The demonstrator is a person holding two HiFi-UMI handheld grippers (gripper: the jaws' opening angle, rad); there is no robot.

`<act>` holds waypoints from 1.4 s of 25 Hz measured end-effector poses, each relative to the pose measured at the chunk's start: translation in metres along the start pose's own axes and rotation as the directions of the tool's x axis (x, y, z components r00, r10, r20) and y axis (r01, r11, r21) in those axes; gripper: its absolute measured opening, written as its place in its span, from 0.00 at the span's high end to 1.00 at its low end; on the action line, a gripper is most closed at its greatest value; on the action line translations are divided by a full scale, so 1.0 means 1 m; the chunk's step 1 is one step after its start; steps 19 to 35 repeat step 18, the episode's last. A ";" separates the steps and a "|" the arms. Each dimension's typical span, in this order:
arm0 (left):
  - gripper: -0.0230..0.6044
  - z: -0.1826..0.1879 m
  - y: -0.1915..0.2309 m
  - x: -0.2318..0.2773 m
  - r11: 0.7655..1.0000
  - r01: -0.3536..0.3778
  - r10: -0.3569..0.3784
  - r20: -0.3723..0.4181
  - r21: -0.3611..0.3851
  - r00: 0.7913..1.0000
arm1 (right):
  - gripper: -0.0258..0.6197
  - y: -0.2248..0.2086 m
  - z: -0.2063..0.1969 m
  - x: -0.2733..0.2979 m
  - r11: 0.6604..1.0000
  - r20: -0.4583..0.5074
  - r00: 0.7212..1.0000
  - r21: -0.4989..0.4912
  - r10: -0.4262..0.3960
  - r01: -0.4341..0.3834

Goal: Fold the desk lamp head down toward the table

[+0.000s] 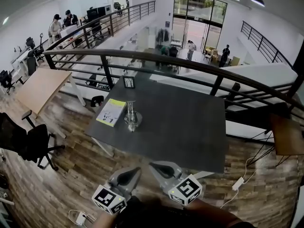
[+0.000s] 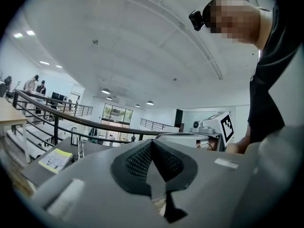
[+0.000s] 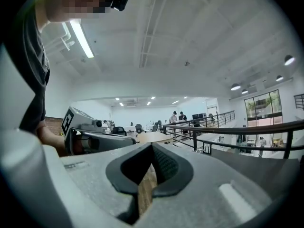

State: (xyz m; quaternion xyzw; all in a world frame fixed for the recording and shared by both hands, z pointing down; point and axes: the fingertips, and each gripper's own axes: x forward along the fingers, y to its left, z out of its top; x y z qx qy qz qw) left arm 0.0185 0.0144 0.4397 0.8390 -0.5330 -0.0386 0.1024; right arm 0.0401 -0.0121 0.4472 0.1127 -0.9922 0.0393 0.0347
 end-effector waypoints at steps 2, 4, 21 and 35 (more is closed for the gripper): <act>0.96 -0.001 -0.001 0.000 1.000 0.003 -0.003 -0.001 -0.001 1.000 | 0.96 -0.001 0.002 0.001 1.000 0.006 1.000 0.001 -0.001 0.001; 0.96 -0.001 -0.003 -0.001 1.000 0.009 -0.009 0.000 0.005 1.000 | 0.96 0.002 0.004 0.001 1.000 0.009 1.000 0.002 0.002 -0.002; 0.96 -0.003 -0.014 -0.004 1.000 0.028 -0.028 0.014 0.009 0.999 | 0.96 0.014 0.007 -0.002 1.000 0.010 1.000 -0.025 0.012 -0.011; 0.96 -0.003 -0.014 -0.004 1.000 0.028 -0.028 0.014 0.009 0.999 | 0.96 0.014 0.007 -0.002 1.000 0.010 1.000 -0.025 0.012 -0.011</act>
